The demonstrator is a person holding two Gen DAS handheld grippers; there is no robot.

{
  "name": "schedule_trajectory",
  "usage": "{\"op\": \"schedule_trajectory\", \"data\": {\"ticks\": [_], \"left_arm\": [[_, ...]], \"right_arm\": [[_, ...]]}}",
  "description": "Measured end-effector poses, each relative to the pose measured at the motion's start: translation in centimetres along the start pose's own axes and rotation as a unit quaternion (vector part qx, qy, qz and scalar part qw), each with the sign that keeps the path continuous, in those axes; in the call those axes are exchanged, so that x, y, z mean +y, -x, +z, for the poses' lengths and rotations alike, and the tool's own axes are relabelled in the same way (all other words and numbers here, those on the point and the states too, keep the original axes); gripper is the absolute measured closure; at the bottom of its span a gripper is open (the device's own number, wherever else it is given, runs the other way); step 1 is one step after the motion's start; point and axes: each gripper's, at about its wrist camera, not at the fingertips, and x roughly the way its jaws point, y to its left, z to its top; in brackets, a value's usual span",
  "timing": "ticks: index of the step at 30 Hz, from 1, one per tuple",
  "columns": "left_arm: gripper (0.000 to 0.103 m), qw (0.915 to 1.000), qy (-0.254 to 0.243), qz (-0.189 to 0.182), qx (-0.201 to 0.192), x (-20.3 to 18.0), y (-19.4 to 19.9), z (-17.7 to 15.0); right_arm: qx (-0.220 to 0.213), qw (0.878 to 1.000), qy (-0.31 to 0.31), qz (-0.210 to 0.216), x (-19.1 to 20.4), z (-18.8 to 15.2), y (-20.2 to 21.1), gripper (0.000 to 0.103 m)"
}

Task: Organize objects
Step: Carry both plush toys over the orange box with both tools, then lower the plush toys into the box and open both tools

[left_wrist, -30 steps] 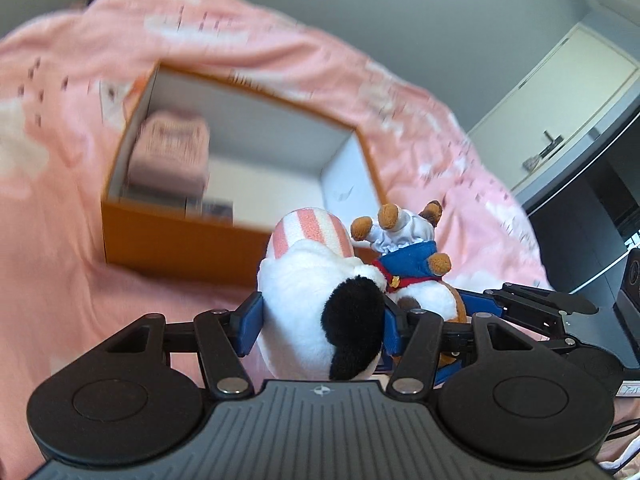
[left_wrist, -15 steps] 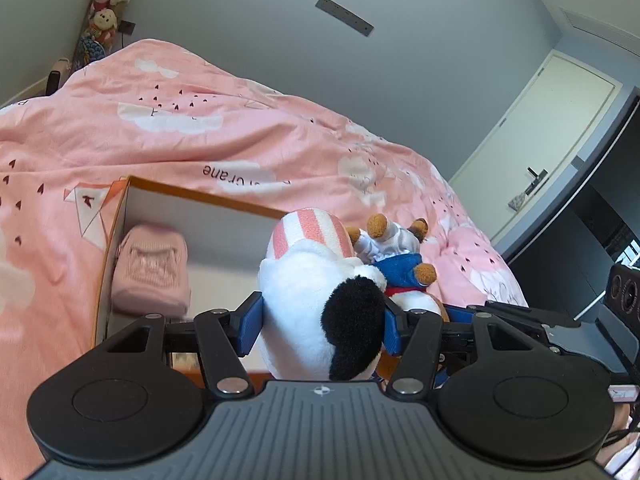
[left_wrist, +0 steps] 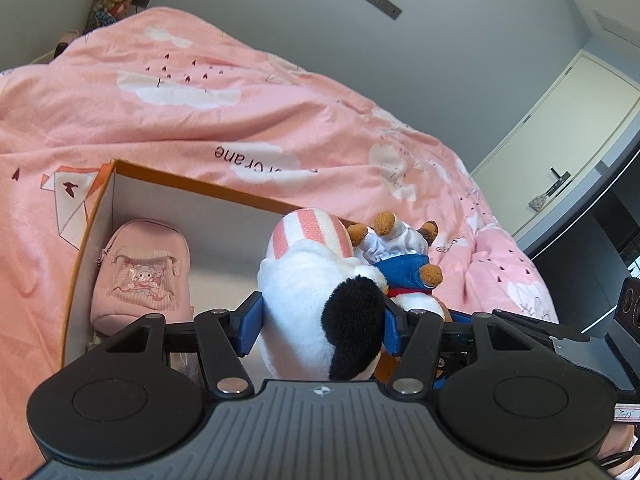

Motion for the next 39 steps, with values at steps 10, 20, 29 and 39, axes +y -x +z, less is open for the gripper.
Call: {"op": "schedule_trajectory", "data": {"ticks": [10, 20, 29, 39], "left_arm": [[0.037, 0.9989, -0.001, 0.015, 0.045, 2.4, -4.5, 1.1], [0.037, 0.9958, -0.023, 0.061, 0.066, 4.0, -7.8, 1.7], [0.036, 0.9901, -0.058, 0.096, 0.083, 4.2, -9.5, 2.0], [0.033, 0.9854, -0.074, 0.106, 0.111, 4.2, -11.0, 2.4]], "right_arm": [[0.046, 0.999, -0.004, 0.004, -1.9, -0.3, -5.2, 0.052], [0.092, 0.995, -0.018, 0.013, -3.1, -0.1, -10.3, 0.052], [0.135, 0.99, -0.042, 0.027, -3.9, 0.1, -14.5, 0.052], [0.162, 0.987, -0.015, 0.01, -4.1, 0.3, -17.0, 0.049]]}}
